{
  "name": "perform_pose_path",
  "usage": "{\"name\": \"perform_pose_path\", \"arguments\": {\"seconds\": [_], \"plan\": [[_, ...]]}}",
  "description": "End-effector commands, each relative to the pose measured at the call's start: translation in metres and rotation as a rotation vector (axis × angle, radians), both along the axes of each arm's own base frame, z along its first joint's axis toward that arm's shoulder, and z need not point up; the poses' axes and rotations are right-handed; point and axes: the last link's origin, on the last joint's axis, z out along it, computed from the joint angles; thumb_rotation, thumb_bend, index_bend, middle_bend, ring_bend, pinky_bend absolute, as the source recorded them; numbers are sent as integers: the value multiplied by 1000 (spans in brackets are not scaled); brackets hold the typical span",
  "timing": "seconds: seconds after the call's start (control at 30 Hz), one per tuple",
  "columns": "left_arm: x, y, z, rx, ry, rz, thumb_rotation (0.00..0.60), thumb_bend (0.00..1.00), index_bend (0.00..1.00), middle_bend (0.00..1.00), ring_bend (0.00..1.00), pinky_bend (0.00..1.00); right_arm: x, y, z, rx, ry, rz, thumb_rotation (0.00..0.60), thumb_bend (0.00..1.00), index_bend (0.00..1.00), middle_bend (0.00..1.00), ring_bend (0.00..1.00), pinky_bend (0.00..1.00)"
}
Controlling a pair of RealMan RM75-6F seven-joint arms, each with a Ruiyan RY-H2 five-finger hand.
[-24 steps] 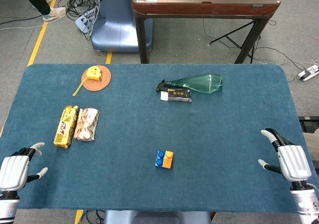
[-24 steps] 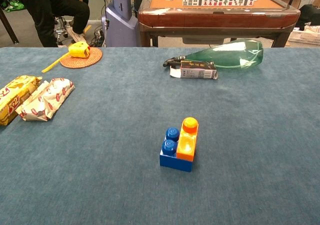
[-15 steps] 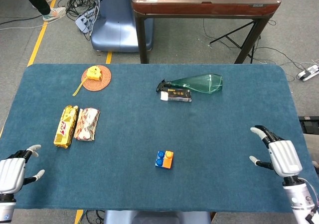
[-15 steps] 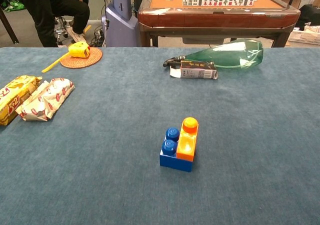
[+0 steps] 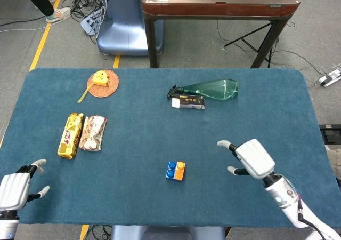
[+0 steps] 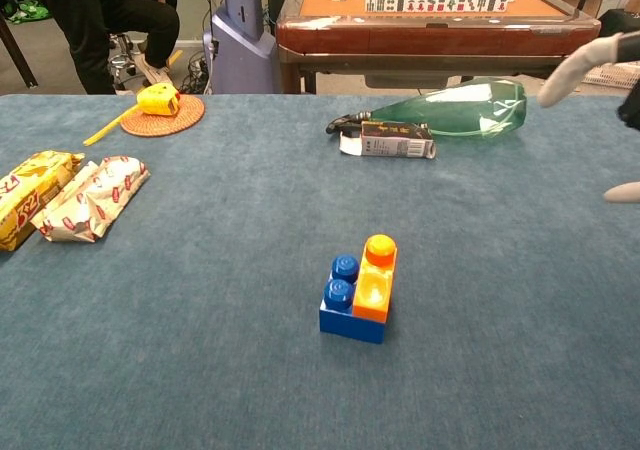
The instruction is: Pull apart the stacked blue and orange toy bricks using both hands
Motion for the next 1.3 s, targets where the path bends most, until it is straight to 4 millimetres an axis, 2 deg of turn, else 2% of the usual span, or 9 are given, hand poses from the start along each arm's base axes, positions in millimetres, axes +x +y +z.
{"name": "perform_pose_path", "arguments": {"seconds": [0.03, 0.23, 0.37, 0.83, 1.3], "plan": [[2, -2, -2, -8, -43, 6, 600, 12, 316, 418, 417, 672, 31, -10, -16, 54, 48, 87, 600, 0, 292, 926, 1000, 1000], [1, -2, 2, 4, -41, 2, 600, 12, 316, 418, 417, 672, 57, -21, -37, 101, 101, 157, 600, 0, 292, 925, 1000, 1000], [1, -1, 4, 6, -36, 4, 600, 12, 316, 418, 417, 672, 66, -26, -45, 126, 137, 192, 600, 0, 292, 922, 1000, 1000], [2, 1, -3, -17, -23, 1, 600, 12, 316, 417, 417, 672, 78, -35, -76, 175, 301, 294, 600, 0, 292, 908, 1000, 1000], [-1, -1, -7, -29, -21, 11, 600, 11, 316, 417, 417, 672, 85, -39, -98, 232, 346, 316, 600, 0, 293, 907, 1000, 1000]]}}
